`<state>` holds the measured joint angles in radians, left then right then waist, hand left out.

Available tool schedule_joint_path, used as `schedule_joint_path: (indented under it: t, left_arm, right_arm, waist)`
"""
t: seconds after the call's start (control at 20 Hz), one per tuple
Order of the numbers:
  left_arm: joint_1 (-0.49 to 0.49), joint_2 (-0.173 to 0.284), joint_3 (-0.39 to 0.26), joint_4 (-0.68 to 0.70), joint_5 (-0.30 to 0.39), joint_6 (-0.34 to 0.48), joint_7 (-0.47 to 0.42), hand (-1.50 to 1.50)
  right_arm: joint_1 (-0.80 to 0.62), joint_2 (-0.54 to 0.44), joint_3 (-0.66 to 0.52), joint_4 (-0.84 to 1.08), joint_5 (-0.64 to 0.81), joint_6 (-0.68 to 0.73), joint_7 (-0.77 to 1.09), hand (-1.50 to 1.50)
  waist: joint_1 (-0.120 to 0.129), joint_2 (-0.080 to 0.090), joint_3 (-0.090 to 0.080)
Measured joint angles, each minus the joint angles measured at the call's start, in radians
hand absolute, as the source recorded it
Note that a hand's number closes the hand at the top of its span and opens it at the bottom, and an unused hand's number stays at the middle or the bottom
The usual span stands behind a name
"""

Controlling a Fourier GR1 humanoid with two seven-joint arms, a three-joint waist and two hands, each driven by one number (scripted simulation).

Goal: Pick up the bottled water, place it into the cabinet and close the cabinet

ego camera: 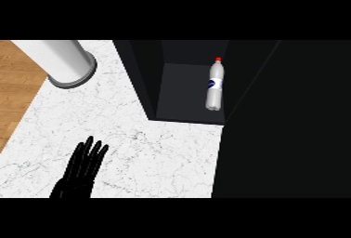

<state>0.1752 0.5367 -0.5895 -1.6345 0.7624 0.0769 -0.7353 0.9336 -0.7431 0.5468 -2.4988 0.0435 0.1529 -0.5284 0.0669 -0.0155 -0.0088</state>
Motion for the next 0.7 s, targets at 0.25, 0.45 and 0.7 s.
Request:
schedule_joint_path:
  t: [0.25, 0.45, 0.7]
  left_arm:
    - [0.096, 0.125, 0.075, -0.049, 0.042, -0.099, -0.048, -1.50]
    - [0.147, 0.190, 0.117, -0.061, 0.069, -0.171, -0.077, -1.50]
    - [0.193, 0.259, 0.151, -0.076, 0.087, -0.253, -0.100, -1.50]
  right_arm:
    - [-0.074, -0.006, 0.054, -0.006, 0.004, -0.029, 0.065, 1.50]
    - [-0.156, 0.014, 0.101, -0.008, 0.001, -0.053, 0.145, 1.50]
    - [-0.307, 0.031, 0.125, -0.005, -0.008, -0.043, 0.245, 1.50]
  waist:
    - [0.004, 0.007, -0.001]
    - [0.016, 0.017, -0.002]
    - [0.050, 0.028, -0.002]
